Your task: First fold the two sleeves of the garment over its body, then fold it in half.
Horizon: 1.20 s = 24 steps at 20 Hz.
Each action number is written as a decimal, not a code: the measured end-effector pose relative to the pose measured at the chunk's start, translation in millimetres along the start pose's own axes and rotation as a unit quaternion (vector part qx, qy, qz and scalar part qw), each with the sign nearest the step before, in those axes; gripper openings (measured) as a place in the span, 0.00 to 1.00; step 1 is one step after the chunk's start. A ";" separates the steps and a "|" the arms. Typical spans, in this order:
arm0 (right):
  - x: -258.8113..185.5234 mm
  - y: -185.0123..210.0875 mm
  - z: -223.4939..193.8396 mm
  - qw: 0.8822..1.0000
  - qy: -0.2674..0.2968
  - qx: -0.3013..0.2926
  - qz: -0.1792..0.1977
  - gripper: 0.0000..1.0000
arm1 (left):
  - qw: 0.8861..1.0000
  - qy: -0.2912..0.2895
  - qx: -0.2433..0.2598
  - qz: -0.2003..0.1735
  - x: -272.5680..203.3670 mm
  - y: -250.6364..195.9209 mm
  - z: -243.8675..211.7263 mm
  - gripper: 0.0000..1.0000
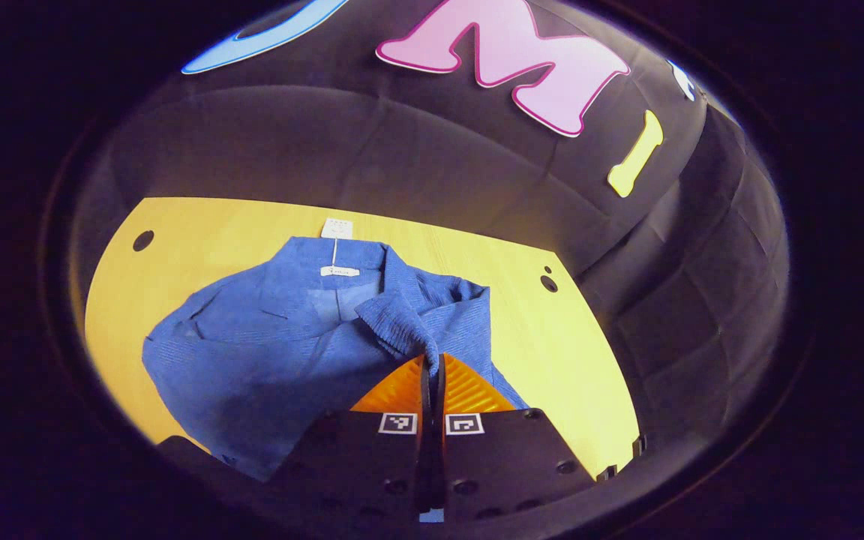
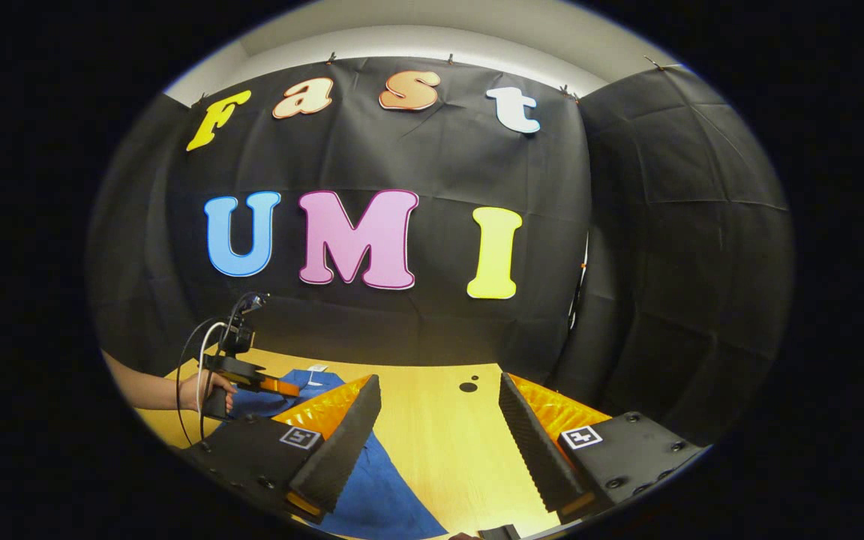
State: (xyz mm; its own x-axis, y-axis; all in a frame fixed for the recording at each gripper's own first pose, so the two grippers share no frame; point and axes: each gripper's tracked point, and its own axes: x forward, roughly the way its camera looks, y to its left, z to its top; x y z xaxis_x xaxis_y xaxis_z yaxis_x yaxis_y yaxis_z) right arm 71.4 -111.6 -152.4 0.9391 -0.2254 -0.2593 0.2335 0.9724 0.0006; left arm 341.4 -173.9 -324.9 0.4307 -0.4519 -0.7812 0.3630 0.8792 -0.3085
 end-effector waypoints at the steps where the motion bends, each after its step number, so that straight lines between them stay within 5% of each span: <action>1: 3.0 -2.6 -1.9 1.000 0.004 -0.002 -0.001 0.92 | 1.000 0.002 0.010 -0.002 8.5 -2.9 0.2 0.00; 2: 5.5 -4.7 -4.9 1.000 0.008 -0.002 0.000 1.00 | 1.000 0.004 0.019 -0.004 16.1 -6.8 -0.4 0.00; 3: 8.4 -7.2 -8.4 1.000 0.014 -0.002 -0.001 0.92 | 1.000 0.007 0.027 -0.009 22.3 -11.4 -0.2 0.00; 6: 16.6 -10.8 -16.4 1.000 0.029 0.003 -0.001 0.92 | 0.999 0.023 0.039 -0.002 40.1 -11.1 -3.4 0.00; 7: 19.4 -11.5 -21.0 0.999 0.035 0.005 0.000 1.00 | 0.999 0.029 0.042 -0.004 46.0 -10.9 -6.0 0.00; 13: 28.0 -16.7 -28.4 0.999 0.045 0.000 0.001 1.00 | 0.997 0.052 0.055 -0.032 75.1 -14.4 -22.0 0.00; 16: 30.2 -18.6 -35.8 0.998 0.059 0.006 0.004 1.00 | 0.994 0.056 0.012 -0.090 77.0 -41.2 -23.4 0.18; 17: 30.0 -17.6 -37.7 0.998 0.061 0.007 0.007 1.00 | 0.992 0.057 0.005 -0.110 76.2 -52.9 -21.6 0.46; 18: 30.2 -18.3 -38.9 0.998 0.062 0.006 0.009 0.92 | 0.990 0.052 0.004 -0.131 76.9 -63.9 -20.3 0.52; 19: 30.2 -19.6 -41.8 0.998 0.064 0.002 0.008 1.00 | 0.987 0.046 0.007 -0.151 73.2 -75.3 -16.1 0.57; 20: 30.2 -22.2 -45.0 0.998 0.066 -0.002 0.007 1.00 | 0.985 0.039 0.011 -0.166 71.3 -85.2 -13.0 0.76; 24: 31.5 -25.4 -58.1 0.997 0.078 0.003 0.006 1.00 | 0.990 0.006 0.030 -0.138 38.4 -83.0 -8.4 0.85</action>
State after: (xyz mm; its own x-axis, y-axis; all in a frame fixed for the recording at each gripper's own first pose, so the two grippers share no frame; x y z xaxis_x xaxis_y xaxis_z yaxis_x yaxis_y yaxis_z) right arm 80.5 -139.8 -216.6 0.8914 -0.2012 -0.4061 0.2243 0.9745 0.0095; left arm 320.8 -263.0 -333.7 0.2978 -0.6713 -0.6788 0.5144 0.7118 -0.4783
